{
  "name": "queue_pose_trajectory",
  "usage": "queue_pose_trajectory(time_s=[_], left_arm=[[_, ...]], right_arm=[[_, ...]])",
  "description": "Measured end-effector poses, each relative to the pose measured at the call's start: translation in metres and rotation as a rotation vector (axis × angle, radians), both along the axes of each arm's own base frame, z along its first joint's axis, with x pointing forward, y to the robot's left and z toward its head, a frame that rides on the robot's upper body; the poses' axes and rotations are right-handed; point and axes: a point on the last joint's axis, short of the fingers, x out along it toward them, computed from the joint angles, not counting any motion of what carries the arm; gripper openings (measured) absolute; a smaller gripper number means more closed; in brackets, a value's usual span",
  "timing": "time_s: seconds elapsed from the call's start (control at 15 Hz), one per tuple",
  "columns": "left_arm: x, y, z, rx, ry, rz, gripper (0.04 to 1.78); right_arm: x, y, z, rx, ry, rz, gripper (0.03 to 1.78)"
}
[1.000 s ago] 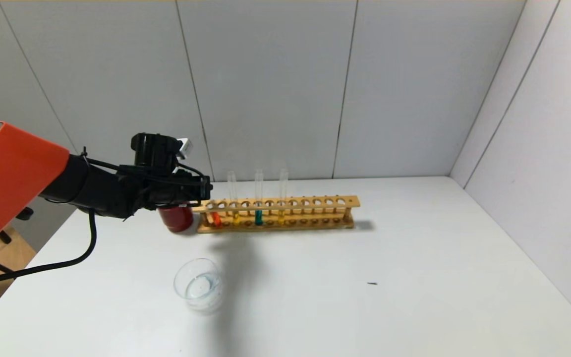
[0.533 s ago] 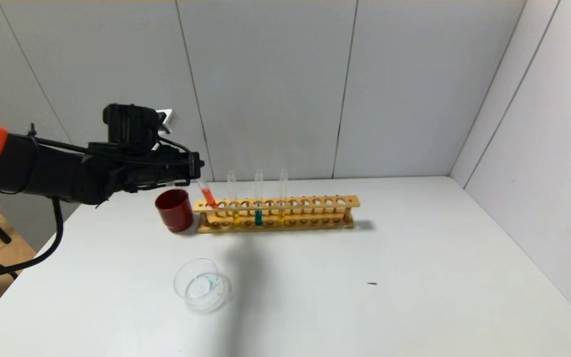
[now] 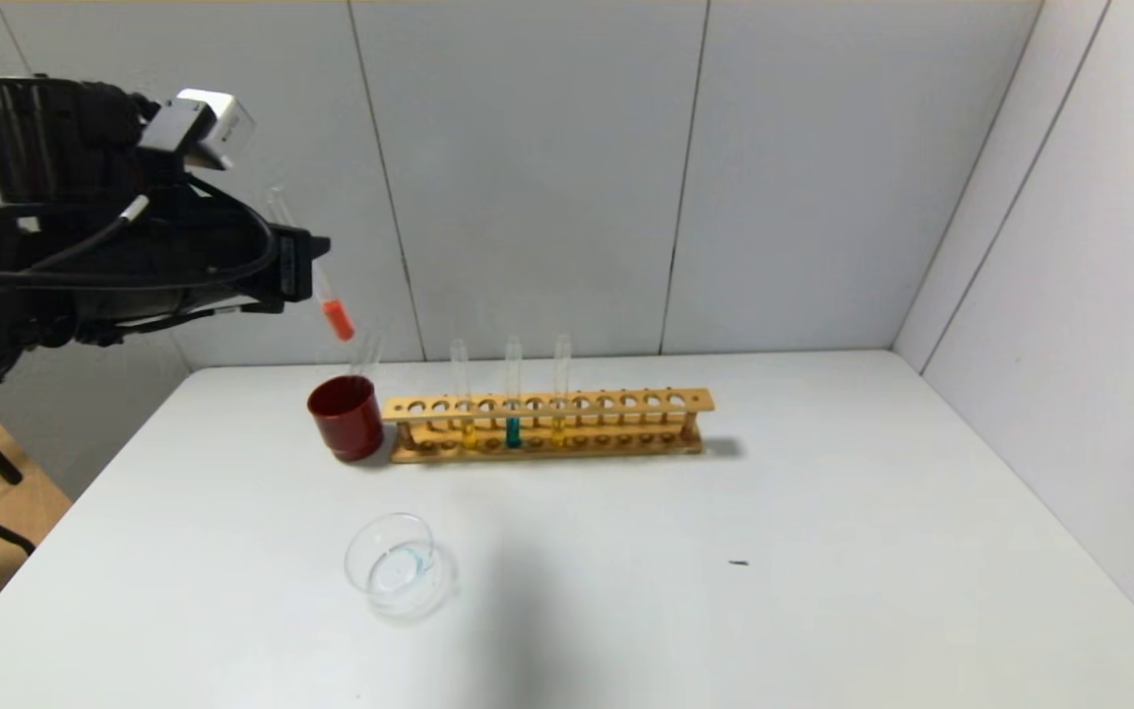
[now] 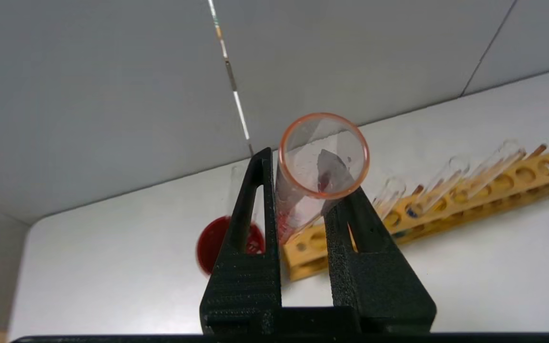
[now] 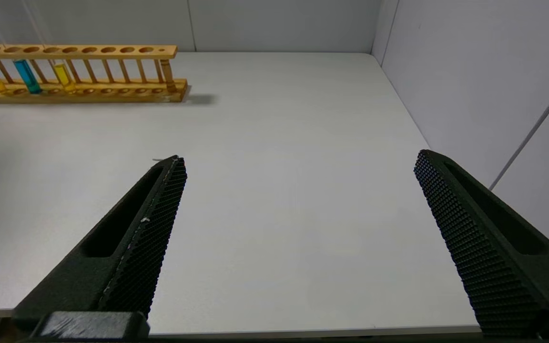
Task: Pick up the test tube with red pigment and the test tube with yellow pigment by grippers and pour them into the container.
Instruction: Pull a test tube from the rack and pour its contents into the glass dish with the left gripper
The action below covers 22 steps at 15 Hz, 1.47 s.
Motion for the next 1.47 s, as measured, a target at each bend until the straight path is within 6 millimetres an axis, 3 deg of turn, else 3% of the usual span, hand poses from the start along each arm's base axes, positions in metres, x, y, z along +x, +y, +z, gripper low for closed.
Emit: queue_pose_trajectory(time_s=[0.2,0.47,0.93,1.47], left_arm=[[-0.033,0.005,-0.01,0.071,0.013,-0.017,0.32],[-0.053,0.014,-0.037,0.231,0.064,-0.039,0.32],[-0.057,0.036,-0.057,0.538,-0.089,-0.387,0.32],[-0.049,0.042,-0.076,0.907,-0.177,-0.492,0.32]], right_arm=[[0.0,0.0,0.0,0.0,0.0,0.0,1.75],[0.0,0.0,0.0,0.0,0.0,0.0,1.75],[0.0,0.0,0.0,0.0,0.0,0.0,1.75],[0.0,0.0,0.0,0.0,0.0,0.0,1.75]])
